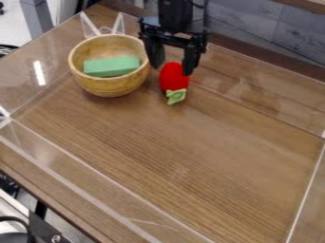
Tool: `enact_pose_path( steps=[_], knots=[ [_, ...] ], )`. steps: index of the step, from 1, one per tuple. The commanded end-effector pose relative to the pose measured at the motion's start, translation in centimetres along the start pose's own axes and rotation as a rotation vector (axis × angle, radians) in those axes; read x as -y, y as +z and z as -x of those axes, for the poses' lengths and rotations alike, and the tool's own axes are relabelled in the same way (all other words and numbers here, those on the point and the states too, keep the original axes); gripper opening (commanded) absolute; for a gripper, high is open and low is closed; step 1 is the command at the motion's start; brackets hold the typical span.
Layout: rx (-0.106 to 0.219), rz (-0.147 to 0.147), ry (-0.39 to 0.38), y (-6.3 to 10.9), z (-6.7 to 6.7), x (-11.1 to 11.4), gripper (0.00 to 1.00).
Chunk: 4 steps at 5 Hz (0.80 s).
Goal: Put the green stick in the brown bowl
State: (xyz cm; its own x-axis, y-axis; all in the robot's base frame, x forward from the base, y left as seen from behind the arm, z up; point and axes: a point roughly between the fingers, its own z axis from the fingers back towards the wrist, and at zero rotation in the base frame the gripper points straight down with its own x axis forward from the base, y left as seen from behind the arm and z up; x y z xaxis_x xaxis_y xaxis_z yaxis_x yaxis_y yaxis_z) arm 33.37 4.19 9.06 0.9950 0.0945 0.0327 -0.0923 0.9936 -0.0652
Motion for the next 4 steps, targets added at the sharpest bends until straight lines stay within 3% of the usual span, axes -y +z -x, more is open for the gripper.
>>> enact_pose_path(
  steps=[1, 2, 3, 4],
  knots=[
    [0.081, -0.010, 0.012, 1.9, 0.1, 0.5, 1.00],
    [0.096, -0.015, 0.052, 1.4, 0.1, 0.5, 1.00],
    [0.106, -0.017, 0.087, 0.9, 0.1, 0.3, 0.00],
    [0.104, -0.014, 0.062, 0.2, 0.1, 0.8, 1.00]
  ],
)
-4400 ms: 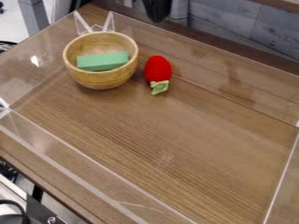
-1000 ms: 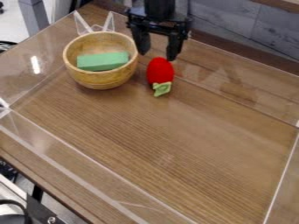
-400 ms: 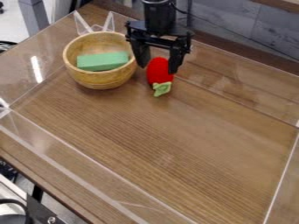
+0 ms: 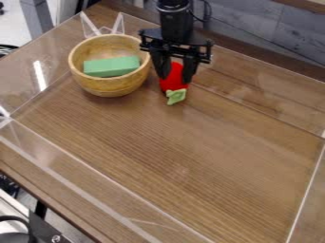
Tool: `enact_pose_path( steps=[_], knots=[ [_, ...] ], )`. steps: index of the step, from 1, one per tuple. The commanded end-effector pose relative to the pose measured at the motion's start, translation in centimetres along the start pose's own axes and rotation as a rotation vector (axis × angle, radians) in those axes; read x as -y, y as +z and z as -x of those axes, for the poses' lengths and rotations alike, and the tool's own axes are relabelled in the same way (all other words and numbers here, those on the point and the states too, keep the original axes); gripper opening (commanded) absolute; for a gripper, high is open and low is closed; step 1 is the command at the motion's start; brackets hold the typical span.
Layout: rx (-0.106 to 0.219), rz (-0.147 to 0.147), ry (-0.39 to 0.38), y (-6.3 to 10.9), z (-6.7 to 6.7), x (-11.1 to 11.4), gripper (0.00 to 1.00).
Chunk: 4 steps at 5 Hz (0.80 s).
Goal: Put the green stick in the brown bowl
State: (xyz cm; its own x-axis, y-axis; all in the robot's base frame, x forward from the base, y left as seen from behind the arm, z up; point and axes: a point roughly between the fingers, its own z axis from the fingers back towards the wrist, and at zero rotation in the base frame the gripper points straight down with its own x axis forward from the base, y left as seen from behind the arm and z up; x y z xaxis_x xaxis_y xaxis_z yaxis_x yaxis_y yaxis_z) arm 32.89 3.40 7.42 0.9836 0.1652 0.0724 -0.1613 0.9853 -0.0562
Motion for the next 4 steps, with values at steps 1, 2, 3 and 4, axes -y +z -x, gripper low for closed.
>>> enact_pose_path(
  steps=[1, 2, 3, 4],
  knots=[
    [0.061, 0.006, -0.025, 1.1, -0.6, 0.5, 1.00],
    [0.069, 0.010, -0.054, 0.4, -1.1, 1.1, 1.00],
    [0.076, 0.010, -0.076, -0.3, -1.6, 1.6, 1.00],
    [0.092, -0.006, -0.012, -0.7, -3.2, 2.4, 1.00]
  ],
)
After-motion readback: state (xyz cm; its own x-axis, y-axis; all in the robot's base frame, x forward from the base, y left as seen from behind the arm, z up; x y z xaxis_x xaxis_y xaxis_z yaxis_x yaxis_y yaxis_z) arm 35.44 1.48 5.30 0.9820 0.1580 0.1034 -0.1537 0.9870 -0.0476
